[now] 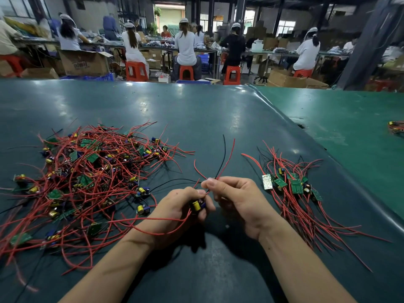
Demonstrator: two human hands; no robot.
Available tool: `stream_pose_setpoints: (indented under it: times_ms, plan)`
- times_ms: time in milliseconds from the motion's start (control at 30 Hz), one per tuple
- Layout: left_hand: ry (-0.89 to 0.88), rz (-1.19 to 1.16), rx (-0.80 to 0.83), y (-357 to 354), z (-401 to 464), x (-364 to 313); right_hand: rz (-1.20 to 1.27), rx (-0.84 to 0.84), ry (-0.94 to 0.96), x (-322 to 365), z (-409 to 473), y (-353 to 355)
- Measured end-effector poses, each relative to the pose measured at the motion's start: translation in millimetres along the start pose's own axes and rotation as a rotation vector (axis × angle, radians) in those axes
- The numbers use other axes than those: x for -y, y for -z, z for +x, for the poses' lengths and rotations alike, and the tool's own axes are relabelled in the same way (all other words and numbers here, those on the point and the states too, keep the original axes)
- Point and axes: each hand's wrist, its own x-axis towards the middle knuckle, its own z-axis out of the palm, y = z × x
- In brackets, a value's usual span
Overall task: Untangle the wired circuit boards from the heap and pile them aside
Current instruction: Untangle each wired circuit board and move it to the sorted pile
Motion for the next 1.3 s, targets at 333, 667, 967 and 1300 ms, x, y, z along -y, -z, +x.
stream_pose_setpoints:
  times_ms: [333, 667, 967, 1300]
  plan:
    - [-0.016, 0.093, 0.097, -15, -19, -15, 0.32, -0.422, 0.168, 5, 12, 11]
    - [-0.005, 0.075, 0.054, -21, -18, -17, 0.583, -0.42, 0.002, 7, 15, 17]
    - [-0.189, -0.41, -0.264, -17, -13, -21, -0.456, -0.219, 0.384, -13, 5, -2]
    - [-0.305, -0.243, -0.376, -18, -10, -18, 0.034, -0.108, 0.268, -6, -2, -20]
